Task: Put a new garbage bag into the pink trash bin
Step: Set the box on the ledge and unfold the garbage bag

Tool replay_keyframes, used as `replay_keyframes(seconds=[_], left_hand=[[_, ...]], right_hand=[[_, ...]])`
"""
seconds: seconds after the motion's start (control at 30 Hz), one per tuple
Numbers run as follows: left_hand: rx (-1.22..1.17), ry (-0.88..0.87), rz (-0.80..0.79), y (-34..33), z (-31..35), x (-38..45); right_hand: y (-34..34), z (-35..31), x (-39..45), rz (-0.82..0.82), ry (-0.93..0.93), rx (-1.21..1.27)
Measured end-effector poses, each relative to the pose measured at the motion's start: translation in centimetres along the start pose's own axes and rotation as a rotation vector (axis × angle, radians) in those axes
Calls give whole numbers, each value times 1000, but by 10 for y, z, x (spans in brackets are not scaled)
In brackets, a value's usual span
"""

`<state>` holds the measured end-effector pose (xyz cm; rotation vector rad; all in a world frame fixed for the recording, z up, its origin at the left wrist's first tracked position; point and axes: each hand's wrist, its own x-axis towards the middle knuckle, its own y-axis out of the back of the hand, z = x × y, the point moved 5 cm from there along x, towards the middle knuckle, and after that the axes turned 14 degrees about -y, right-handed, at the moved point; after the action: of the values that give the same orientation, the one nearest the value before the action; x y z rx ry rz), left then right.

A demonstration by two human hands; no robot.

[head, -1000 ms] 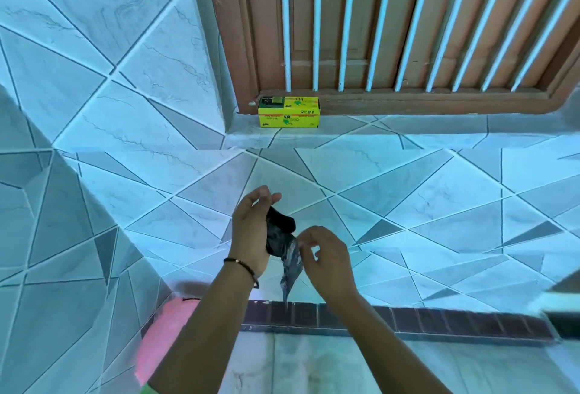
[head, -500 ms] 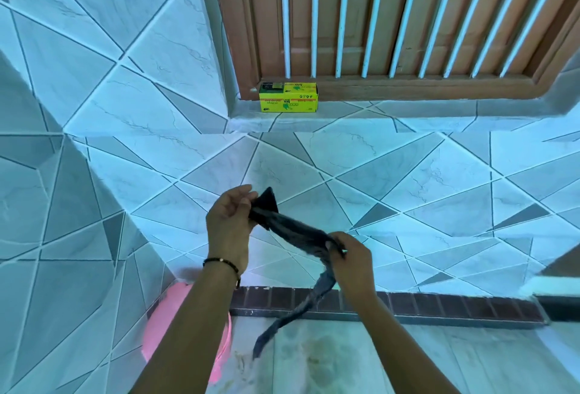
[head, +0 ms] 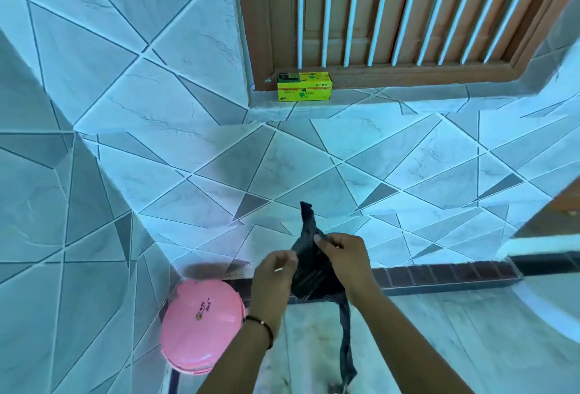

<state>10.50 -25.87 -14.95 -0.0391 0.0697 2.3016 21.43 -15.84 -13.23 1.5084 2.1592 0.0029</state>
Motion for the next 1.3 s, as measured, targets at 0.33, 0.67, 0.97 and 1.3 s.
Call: replay_keyframes(seconds=[0.33,0.67,0.97,1.3], left_hand=[[39,-96,-181,25,5,-17],[-36,-36,-199,15,43,-4],[80,31,-372,-8,31,-31],[-399,280,-252,-16,29,-33]], right_hand=[[-13,-3,-41,-347,-211,442],[5,14,-50,-245,-156,187],[38,-1,-38,-213,-102,351],[41,13,-39,-263,-105,296]])
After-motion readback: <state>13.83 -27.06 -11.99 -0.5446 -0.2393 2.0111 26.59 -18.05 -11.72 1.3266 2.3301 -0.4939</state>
